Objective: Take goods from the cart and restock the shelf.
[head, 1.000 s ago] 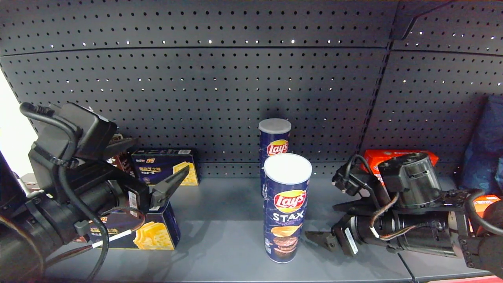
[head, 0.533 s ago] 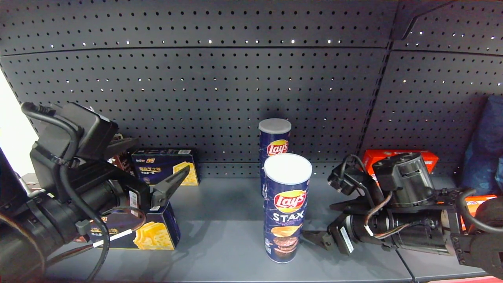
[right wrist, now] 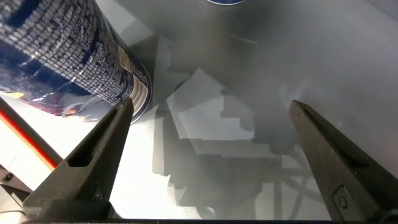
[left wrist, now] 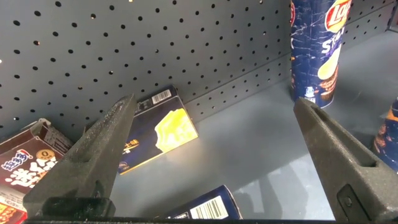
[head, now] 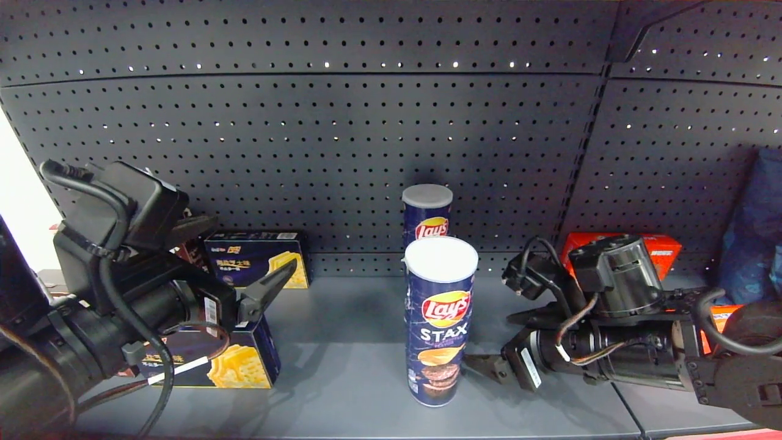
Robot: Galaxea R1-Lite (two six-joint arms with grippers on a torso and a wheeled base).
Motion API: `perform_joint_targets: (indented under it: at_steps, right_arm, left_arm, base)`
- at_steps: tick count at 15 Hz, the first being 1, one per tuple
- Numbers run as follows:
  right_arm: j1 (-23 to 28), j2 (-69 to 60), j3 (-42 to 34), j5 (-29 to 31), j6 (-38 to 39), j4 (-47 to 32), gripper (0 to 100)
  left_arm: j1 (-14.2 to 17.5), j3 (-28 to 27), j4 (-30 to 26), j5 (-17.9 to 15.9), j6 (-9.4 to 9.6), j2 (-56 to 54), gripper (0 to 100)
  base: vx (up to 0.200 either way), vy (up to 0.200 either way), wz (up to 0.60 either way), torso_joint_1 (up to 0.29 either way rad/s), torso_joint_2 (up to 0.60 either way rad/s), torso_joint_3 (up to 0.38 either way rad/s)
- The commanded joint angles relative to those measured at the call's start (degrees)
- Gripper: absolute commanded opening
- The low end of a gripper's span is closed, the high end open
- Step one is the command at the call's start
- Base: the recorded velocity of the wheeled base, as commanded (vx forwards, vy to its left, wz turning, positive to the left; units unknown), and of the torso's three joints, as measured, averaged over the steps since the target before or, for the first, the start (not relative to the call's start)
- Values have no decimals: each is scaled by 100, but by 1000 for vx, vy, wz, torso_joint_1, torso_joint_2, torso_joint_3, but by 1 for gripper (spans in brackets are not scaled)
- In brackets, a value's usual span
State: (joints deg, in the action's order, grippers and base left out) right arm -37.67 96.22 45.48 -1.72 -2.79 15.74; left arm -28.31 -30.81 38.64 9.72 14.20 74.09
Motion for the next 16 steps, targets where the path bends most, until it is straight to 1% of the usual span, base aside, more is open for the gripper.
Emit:
perform_joint_targets:
  at_steps: [1, 5, 7, 8, 9, 10, 11, 12, 13, 14, 15, 16]
  right_arm:
    - [-4, 72, 22, -4, -2, -1, 100]
    - [119, -367, -75, 5, 24, 122, 100]
    - [409, -868, -22, 5, 24, 386, 100]
    - [576, -1097, -22, 5, 24, 448, 100]
    - [893, -1721, -66, 5, 15, 465, 100]
    - [1157, -2213, -189, 5, 15, 465, 100]
    - [1350, -2538, -330, -4, 15, 456, 100]
    - [1877, -3355, -751, -30, 15, 439, 100]
    - [2317, -3936, -1147, -48, 15, 430, 100]
    - [2818, -4577, -1622, -74, 15, 421, 100]
    - [3248, -5184, -2070, -92, 15, 395, 100]
    - [3503, -5623, -2413, -74, 15, 360, 100]
  left_arm:
    - [1, 13, 3, 4, -5, 9, 100]
    - [18, 92, 12, 13, -5, -35, 100]
    - [185, 119, 56, 13, -14, -194, 100]
    - [220, 119, 82, 13, -14, -299, 100]
    - [387, 127, 82, 13, -23, -545, 100]
    - [633, 224, 82, 13, -14, -853, 100]
    - [765, 338, 82, 13, -14, -1073, 100]
    - [994, 708, 29, 30, -14, -1740, 100]
    - [1117, 1103, 12, 48, -14, -2259, 100]
    - [1152, 1578, 12, 180, 30, -2786, 100]
    - [1161, 2017, 3, 443, 74, -3287, 100]
    - [1161, 2360, -15, 619, 74, -3613, 100]
  base:
    - [0, 0, 0, 0, 0, 0]
    - [0, 0, 0, 0, 0, 0]
    - [0, 0, 0, 0, 0, 0]
    - [0, 0, 0, 0, 0, 0]
    - [0, 0, 0, 0, 0, 0]
    - [0, 0, 0, 0, 0, 0]
    - [0, 0, 0, 0, 0, 0]
    - [0, 0, 0, 0, 0, 0]
    - [0, 0, 0, 0, 0, 0]
    - [0, 0, 0, 0, 0, 0]
    - [0, 0, 0, 0, 0, 0]
    - [0, 0, 0, 0, 0, 0]
